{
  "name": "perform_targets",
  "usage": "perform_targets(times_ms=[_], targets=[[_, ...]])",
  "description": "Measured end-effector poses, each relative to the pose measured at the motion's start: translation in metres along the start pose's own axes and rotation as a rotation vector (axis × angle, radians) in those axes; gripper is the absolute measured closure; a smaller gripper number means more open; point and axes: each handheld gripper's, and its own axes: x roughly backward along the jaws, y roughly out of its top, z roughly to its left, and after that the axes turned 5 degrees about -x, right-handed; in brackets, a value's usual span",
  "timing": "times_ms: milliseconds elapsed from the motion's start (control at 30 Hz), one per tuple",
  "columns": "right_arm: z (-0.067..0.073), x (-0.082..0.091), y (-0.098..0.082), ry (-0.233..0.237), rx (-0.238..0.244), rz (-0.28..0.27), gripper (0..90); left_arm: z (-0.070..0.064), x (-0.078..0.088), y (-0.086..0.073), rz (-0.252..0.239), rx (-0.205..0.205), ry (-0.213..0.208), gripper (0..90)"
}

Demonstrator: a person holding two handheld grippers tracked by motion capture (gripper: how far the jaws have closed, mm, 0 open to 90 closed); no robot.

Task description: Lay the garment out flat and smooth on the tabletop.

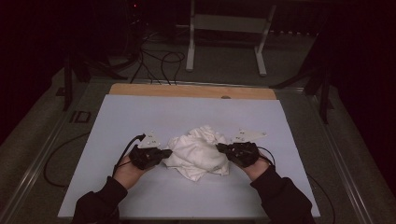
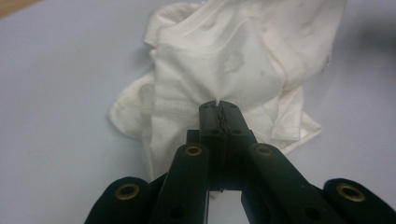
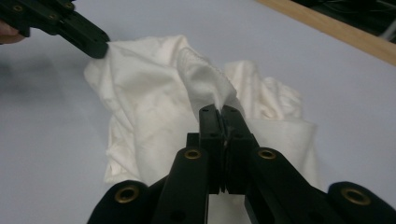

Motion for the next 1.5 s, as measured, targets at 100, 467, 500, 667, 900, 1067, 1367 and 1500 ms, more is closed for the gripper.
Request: perform_targets(times_ms=[100, 467, 500, 667, 900, 1067, 1367, 1500], targets=[[-0.005, 0.009, -0.003, -0.011, -0.028, -0.006, 89.2, -0.002, 0.006, 0.001, -0.001, -0.003, 0.004, 90.0], [-0.026, 0.014, -0.021, -0.027, -0.137, 0.022, 89.1, -0.015, 0.011, -0.003, 0.05, -0.021, -0.002, 90.0], [-0.027, 0.013, -0.024, -0.016, -0.147, 0.033, 89.1, -0.015, 0.009, -0.005, 0.057, -0.021, -0.004, 90.0], [-0.027, 0.004, -0.037, -0.001, -0.173, 0.082, 89.0, -0.019, -0.003, -0.018, 0.125, -0.02, -0.054, 90.0], [-0.027, -0.013, -0.058, -0.001, -0.2, 0.152, 88.6, -0.028, -0.023, -0.037, 0.198, -0.011, -0.116, 90.0], [-0.025, -0.015, -0.06, 0.014, -0.181, 0.169, 75.8, -0.027, -0.025, -0.04, 0.187, 0.003, -0.122, 86.2], [-0.032, 0.003, -0.047, 0.065, -0.137, 0.098, 44.3, -0.016, -0.009, -0.023, 0.038, 0.01, -0.068, 49.2], [-0.036, 0.007, -0.038, 0.079, -0.098, 0.07, 39.7, -0.01, -0.014, -0.015, 0.003, 0.01, -0.09, 47.0]])
